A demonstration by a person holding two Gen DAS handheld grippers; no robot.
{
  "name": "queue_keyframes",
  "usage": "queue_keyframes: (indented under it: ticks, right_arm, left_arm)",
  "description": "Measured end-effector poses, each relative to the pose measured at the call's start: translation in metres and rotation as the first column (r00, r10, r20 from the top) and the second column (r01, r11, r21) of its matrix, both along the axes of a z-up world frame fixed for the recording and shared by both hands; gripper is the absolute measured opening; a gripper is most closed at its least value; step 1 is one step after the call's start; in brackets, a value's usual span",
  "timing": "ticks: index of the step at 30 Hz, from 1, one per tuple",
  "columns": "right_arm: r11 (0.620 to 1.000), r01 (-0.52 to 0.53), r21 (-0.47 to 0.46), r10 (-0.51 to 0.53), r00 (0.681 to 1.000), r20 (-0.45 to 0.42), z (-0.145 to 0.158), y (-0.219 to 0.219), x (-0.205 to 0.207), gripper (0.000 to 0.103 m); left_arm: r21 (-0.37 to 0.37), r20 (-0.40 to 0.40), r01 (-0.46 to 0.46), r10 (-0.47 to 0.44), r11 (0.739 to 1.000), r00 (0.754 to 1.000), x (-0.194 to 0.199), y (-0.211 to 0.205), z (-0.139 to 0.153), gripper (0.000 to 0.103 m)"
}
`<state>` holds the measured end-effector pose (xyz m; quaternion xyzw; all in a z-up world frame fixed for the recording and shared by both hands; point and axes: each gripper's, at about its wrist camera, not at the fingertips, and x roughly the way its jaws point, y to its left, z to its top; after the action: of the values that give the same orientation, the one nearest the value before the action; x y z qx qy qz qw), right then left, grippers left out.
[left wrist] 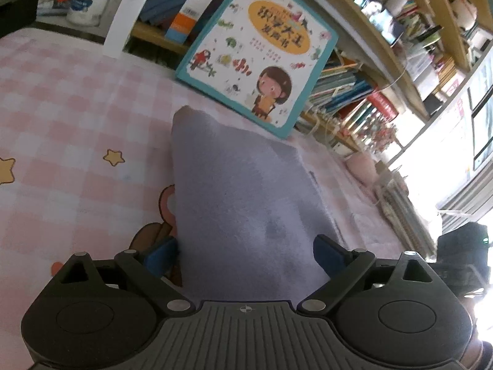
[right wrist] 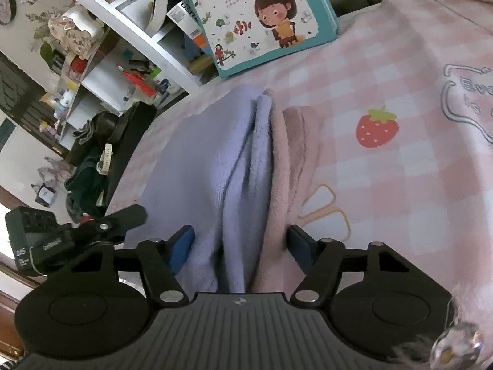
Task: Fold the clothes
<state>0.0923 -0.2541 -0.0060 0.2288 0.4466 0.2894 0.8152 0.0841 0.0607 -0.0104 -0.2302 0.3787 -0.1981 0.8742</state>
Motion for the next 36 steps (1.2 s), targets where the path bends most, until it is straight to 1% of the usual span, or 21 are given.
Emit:
queue_keyframes:
  ticks: [3, 5, 6, 7, 10, 12, 14, 16, 18, 21, 24, 26, 27, 31, 34, 36]
  right_arm:
    - [1.0, 0.002, -0.001, -0.002, 1.0, 0.009, -0.001, 0.002, 0.004, 0.062]
    - [1.0, 0.003, -0.007, -0.003, 1.0, 0.019, -0.002, 0.003, 0.006, 0.057]
    - [1.0, 0.001, -0.018, -0.001, 1.0, 0.029, -0.002, 0.005, 0.006, 0.053]
    - [0.999, -0.007, -0.034, 0.009, 0.999, 0.049, -0.001, 0.008, 0.005, 0.047]
    - [0.992, -0.027, -0.122, 0.046, 0.987, 0.155, 0.007, 0.019, -0.008, 0.04]
    - [0.979, -0.034, -0.203, 0.082, 0.97, 0.23, 0.014, 0.027, -0.02, 0.038]
    - [0.961, -0.039, -0.273, 0.117, 0.954, 0.277, 0.019, 0.033, -0.034, 0.037]
    - [0.95, -0.048, -0.309, 0.142, 0.946, 0.292, 0.022, 0.033, -0.046, 0.037]
    - [0.952, -0.06, -0.299, 0.147, 0.949, 0.278, 0.023, 0.026, -0.056, 0.037]
    - [0.968, -0.066, -0.24, 0.122, 0.966, 0.227, 0.024, 0.009, -0.065, 0.037]
    - [0.98, -0.074, -0.183, 0.105, 0.98, 0.168, 0.023, -0.004, -0.075, 0.038]
    - [0.986, -0.075, -0.149, 0.094, 0.988, 0.122, 0.02, -0.01, -0.079, 0.041]
    - [0.989, -0.074, -0.131, 0.087, 0.992, 0.095, 0.017, -0.013, -0.079, 0.044]
    - [0.996, -0.063, -0.064, 0.064, 0.998, 0.028, 0.01, -0.023, -0.075, 0.052]
    - [0.999, -0.048, 0.007, 0.048, 0.998, -0.034, 0.0, -0.031, -0.069, 0.055]
    - [0.998, -0.04, 0.04, 0.042, 0.998, -0.046, -0.002, -0.035, -0.067, 0.055]
  left_arm:
    - [0.0, 0.004, -0.004, 0.004, 1.0, 1.0, 0.003, -0.002, -0.002, 0.092]
    - [0.012, 0.009, -0.011, 0.01, 1.0, 1.0, 0.003, -0.004, -0.001, 0.091]
    - [0.033, 0.015, -0.015, 0.014, 0.999, 1.0, 0.001, -0.006, 0.0, 0.083]
    - [0.054, 0.021, -0.019, 0.018, 0.998, 1.0, -0.001, -0.008, 0.001, 0.077]
    - [0.13, 0.065, -0.016, 0.008, 0.991, 0.998, -0.011, -0.018, 0.009, 0.07]
    - [0.181, 0.088, -0.004, -0.012, 0.983, 0.996, -0.019, -0.026, 0.014, 0.069]
    - [0.207, 0.097, 0.014, -0.035, 0.978, 0.995, -0.028, -0.033, 0.019, 0.069]
    - [0.191, 0.082, 0.038, -0.054, 0.981, 0.995, -0.035, -0.033, 0.02, 0.069]
    - [0.159, 0.059, 0.059, -0.069, 0.985, 0.996, -0.042, -0.031, 0.019, 0.069]
    - [0.084, 0.011, 0.077, -0.078, 0.993, 0.997, -0.054, -0.027, 0.014, 0.069]
    - [0.046, -0.005, 0.074, -0.074, 0.996, 0.997, -0.057, -0.023, 0.01, 0.069]
    - [0.021, -0.015, 0.072, -0.072, 0.997, 0.997, -0.059, -0.019, 0.007, 0.072]
    - [0.008, -0.02, 0.071, -0.071, 0.997, 0.997, -0.06, -0.018, 0.006, 0.073]
    - [-0.042, -0.041, 0.066, -0.068, 0.997, 0.997, -0.065, -0.012, 0.0, 0.074]
    - [-0.08, -0.057, 0.061, -0.066, 0.995, 0.996, -0.068, -0.007, -0.005, 0.074]
    - [-0.096, -0.055, 0.063, -0.069, 0.993, 0.996, -0.068, -0.006, -0.007, 0.074]
